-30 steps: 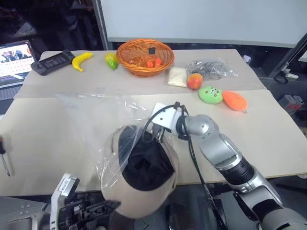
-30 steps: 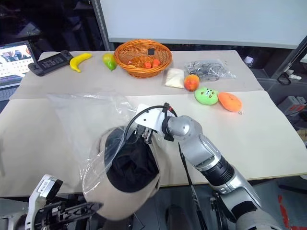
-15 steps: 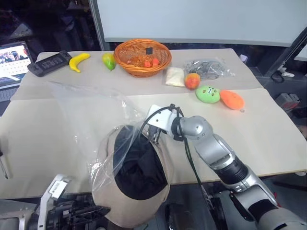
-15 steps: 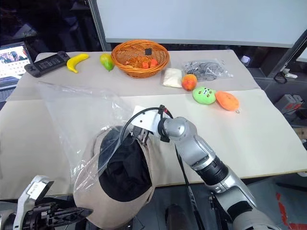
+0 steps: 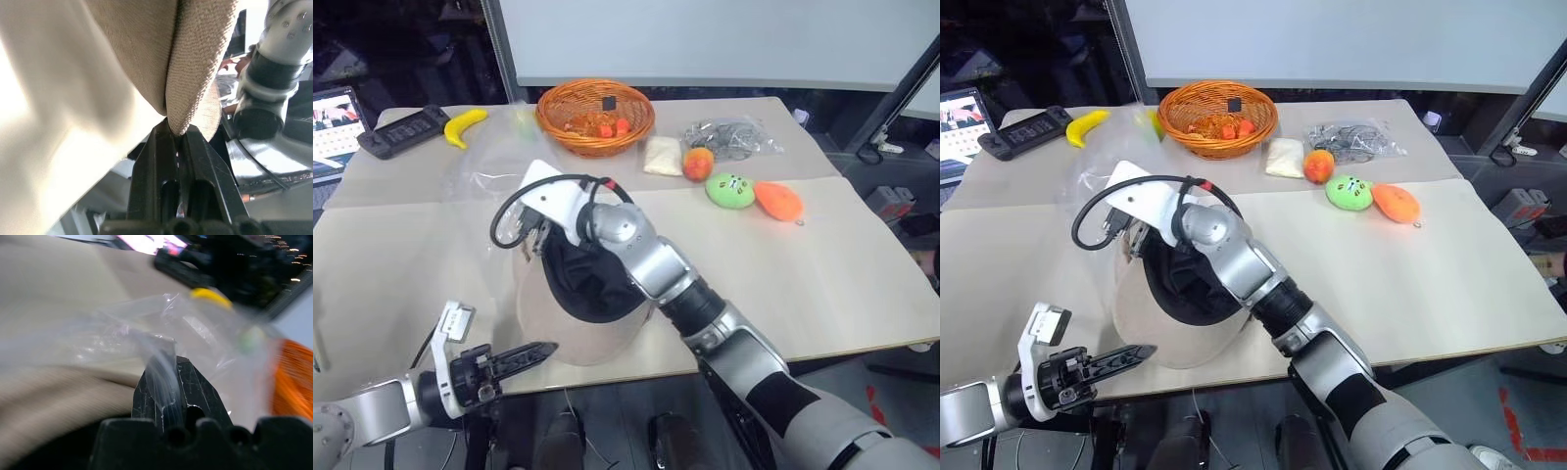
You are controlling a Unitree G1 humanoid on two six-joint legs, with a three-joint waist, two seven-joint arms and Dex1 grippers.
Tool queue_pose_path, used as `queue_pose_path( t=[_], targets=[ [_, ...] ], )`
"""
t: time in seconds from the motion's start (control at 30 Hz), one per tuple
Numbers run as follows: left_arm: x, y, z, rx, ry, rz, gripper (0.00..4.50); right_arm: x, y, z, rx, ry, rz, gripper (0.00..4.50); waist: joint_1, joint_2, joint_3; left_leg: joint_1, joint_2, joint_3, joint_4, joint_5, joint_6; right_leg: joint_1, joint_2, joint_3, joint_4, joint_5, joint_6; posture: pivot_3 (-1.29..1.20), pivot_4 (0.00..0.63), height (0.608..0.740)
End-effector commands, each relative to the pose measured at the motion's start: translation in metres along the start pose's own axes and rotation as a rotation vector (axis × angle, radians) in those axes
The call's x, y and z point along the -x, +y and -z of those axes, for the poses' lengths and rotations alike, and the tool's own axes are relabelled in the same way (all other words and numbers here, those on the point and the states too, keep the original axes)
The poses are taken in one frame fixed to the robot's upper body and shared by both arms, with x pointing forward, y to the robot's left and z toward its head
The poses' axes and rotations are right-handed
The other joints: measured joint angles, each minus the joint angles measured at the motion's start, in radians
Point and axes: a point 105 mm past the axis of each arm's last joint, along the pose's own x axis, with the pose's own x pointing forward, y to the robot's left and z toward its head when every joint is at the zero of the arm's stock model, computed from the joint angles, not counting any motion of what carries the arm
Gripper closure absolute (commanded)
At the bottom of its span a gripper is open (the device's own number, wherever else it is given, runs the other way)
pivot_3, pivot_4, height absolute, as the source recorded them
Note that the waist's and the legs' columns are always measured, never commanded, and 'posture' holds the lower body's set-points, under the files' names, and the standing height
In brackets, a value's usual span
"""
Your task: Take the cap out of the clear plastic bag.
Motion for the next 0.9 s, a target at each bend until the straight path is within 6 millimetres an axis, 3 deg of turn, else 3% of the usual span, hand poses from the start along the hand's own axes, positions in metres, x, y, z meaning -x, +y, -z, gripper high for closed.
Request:
queue_pose_path(
  t=[0.03,0.1,0.23,0.37,0.53,0.7,0.83,0.9],
  targets=[
    [0.008,-0.025,0.002,-0.033,0.030,0.085,4.47,0.001,-0.037,0.007,0.026,0.017,0.135,4.50,0.002,0.000,0.000,0.000,-0.001,0.000,0.000,0.000,0.000,0.001,-0.001,0.000,0.000,0.000,0.000,0.00,0.150,0.740],
    [0.022,-0.042,0.004,-0.059,0.036,0.125,4.47,0.005,-0.057,0.023,0.030,0.061,0.195,4.50,-0.001,-0.001,0.000,0.000,-0.001,0.000,0.001,0.000,0.000,0.000,-0.001,-0.001,0.000,0.000,0.000,0.00,0.150,0.740],
    [0.034,-0.057,0.002,-0.131,0.007,0.114,4.47,0.008,-0.071,0.038,0.028,0.085,0.218,4.50,0.002,0.000,0.000,0.000,-0.001,0.001,0.001,0.000,0.000,0.001,-0.002,-0.001,-0.001,0.000,0.000,0.00,0.150,0.740],
    [0.061,-0.086,-0.020,-0.346,-0.144,-0.003,4.47,0.016,-0.081,0.056,0.031,0.121,0.231,4.50,-0.014,0.000,0.000,0.000,0.001,0.002,0.000,0.000,0.000,0.000,-0.001,0.000,-0.001,0.000,-0.001,0.00,0.150,0.740],
    [0.099,-0.083,-0.045,-0.421,-0.338,-0.184,4.47,0.022,-0.084,0.065,0.013,0.131,0.236,4.50,-0.020,0.001,0.001,0.000,0.001,0.002,-0.001,0.000,0.000,-0.001,0.000,0.000,-0.001,-0.001,-0.001,0.00,0.150,0.740],
    [0.123,-0.084,-0.062,-0.462,-0.466,-0.255,4.47,0.030,-0.091,0.076,0.014,0.158,0.253,4.50,-0.022,0.001,0.001,0.000,0.001,0.002,0.000,0.000,0.000,-0.001,0.000,0.000,-0.001,-0.001,-0.001,0.00,0.150,0.740],
    [0.150,-0.074,-0.104,-0.472,-0.748,-0.325,4.47,0.031,-0.087,0.080,0.019,0.170,0.242,4.50,-0.014,0.000,0.001,0.001,0.002,0.002,0.000,0.000,0.000,0.000,0.000,-0.001,0.000,-0.001,-0.001,0.00,0.150,0.740],
    [0.152,-0.073,-0.118,-0.495,-0.811,-0.355,4.47,0.031,-0.085,0.081,0.024,0.173,0.236,4.50,-0.011,0.000,0.001,0.001,0.003,0.002,0.000,0.000,0.000,0.001,0.001,-0.001,0.000,-0.001,-0.001,0.00,0.150,0.740]
  ],
)
